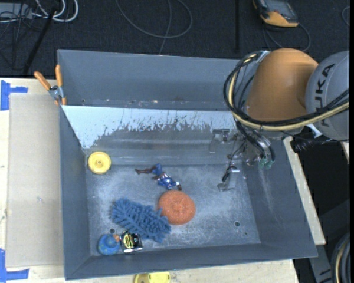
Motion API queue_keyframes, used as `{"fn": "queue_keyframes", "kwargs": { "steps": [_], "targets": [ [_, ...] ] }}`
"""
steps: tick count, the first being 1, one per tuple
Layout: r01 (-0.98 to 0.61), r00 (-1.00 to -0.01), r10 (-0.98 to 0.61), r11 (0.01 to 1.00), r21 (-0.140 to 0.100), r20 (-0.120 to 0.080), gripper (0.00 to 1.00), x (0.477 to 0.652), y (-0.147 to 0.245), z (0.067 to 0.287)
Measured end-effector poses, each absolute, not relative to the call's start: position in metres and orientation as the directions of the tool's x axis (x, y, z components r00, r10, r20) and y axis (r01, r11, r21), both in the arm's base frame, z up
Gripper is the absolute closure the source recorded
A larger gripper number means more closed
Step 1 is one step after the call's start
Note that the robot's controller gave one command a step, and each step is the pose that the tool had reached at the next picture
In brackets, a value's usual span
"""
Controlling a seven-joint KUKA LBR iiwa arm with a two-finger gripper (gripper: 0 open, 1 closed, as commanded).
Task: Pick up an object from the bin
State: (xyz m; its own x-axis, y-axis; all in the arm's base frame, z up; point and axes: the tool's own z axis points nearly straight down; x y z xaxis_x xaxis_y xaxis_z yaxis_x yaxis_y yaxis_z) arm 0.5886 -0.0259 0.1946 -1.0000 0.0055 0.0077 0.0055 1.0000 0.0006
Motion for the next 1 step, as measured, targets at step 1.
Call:
{"fn": "queue_keyframes", "kwargs": {
  "steps": [1],
  "targets": [
    [0.005, -1.0, 0.005, 1.0, 0.0, 0.0, 0.0, 0.5899, -0.0259, 0.1994]
  ]
}}
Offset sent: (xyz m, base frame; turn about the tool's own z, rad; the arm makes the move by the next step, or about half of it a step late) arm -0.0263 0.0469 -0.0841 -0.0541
